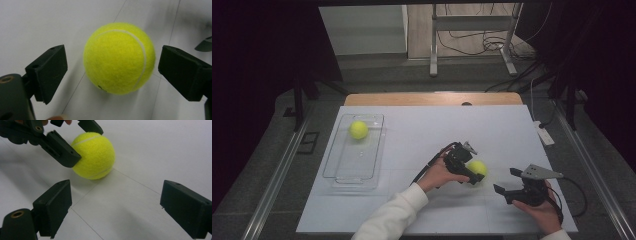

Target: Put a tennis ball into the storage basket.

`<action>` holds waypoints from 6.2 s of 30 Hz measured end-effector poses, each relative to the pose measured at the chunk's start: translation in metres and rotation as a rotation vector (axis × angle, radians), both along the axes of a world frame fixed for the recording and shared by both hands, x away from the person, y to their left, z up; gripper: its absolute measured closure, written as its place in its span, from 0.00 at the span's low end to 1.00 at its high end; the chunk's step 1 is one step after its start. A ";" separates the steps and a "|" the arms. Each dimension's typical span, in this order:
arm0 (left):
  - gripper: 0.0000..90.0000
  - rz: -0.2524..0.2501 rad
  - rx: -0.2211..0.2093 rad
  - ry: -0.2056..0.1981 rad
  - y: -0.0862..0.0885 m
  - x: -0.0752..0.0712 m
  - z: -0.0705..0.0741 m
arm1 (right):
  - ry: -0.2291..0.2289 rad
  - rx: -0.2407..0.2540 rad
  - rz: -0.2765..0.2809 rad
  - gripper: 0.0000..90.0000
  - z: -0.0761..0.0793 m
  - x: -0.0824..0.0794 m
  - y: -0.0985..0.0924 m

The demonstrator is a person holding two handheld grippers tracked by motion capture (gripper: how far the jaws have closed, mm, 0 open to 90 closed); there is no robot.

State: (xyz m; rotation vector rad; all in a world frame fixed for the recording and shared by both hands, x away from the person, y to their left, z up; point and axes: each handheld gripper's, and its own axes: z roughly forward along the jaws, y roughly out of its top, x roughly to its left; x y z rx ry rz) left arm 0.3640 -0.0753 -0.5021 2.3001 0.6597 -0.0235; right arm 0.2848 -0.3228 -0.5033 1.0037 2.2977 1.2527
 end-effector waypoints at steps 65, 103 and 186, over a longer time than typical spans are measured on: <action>0.30 0.017 -0.057 -0.088 0.034 -0.015 0.028 | 0.000 -0.003 -0.011 0.12 0.000 0.000 0.000; 0.30 0.075 -0.113 -0.138 0.078 -0.026 0.043 | -0.003 -0.004 -0.015 0.12 0.000 0.000 0.000; 0.30 0.343 -0.225 -0.228 0.174 -0.012 0.085 | -0.005 -0.002 -0.013 0.12 0.000 -0.001 0.000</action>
